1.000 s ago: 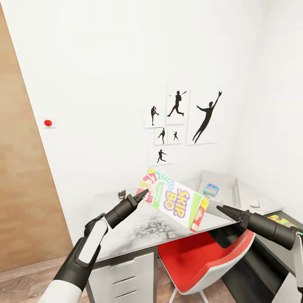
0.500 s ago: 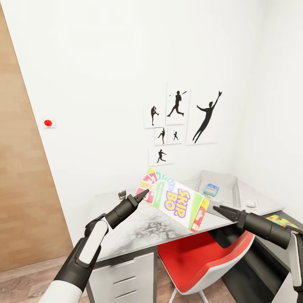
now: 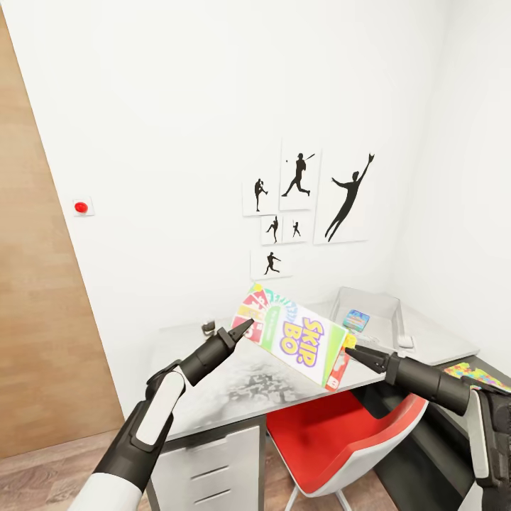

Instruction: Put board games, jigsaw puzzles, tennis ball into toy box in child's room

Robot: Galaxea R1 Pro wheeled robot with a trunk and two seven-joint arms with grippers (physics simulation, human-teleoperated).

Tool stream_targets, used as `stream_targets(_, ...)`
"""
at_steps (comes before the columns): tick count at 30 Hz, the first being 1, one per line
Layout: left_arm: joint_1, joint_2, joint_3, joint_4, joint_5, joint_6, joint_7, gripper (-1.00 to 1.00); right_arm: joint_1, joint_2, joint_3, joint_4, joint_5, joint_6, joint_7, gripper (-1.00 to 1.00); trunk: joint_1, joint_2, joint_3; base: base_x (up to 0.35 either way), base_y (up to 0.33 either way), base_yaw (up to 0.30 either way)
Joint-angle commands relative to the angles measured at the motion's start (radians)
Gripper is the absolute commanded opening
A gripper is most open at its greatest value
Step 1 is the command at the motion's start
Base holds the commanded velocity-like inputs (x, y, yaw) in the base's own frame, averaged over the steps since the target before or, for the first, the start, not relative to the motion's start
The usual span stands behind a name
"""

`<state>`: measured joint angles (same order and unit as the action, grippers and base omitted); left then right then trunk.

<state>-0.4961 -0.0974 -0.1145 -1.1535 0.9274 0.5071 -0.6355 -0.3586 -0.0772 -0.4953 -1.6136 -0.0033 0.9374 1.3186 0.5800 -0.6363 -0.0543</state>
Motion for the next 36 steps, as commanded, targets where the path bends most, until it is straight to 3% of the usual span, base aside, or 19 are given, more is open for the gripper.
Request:
stream_targets(1,-0.001,-0.001,0.000,0.000,0.007,0.007,0.001,-1.00,-0.001,0.002,0.003,0.000,0.000,0.009,0.003,1.00,0.000,-0.002,-0.002,0.000,0.000,0.000)
stream_targets(28,-0.002,-0.018,-0.004,-0.004,0.007,0.007,-0.001,-1.00,-0.003,0.029,0.023,0.001,-0.001,0.009,0.002,1.00,0.000,-0.002,-0.002,0.000,0.000,0.000)
stream_targets(29,-0.002,-0.018,-0.008,-0.005,0.007,0.007,-0.001,-1.00,-0.003,0.029,0.023,0.001,-0.001,0.008,0.002,-1.00,0.000,-0.002,-0.002,0.000,0.000,0.000)
stream_targets(36,-0.003,-0.017,-0.051,-0.008,0.013,0.007,0.003,-1.00,-0.003,0.030,0.023,0.001,-0.001,0.009,0.002,-1.00,0.000,-0.002,-0.002,0.000,0.000,0.000)
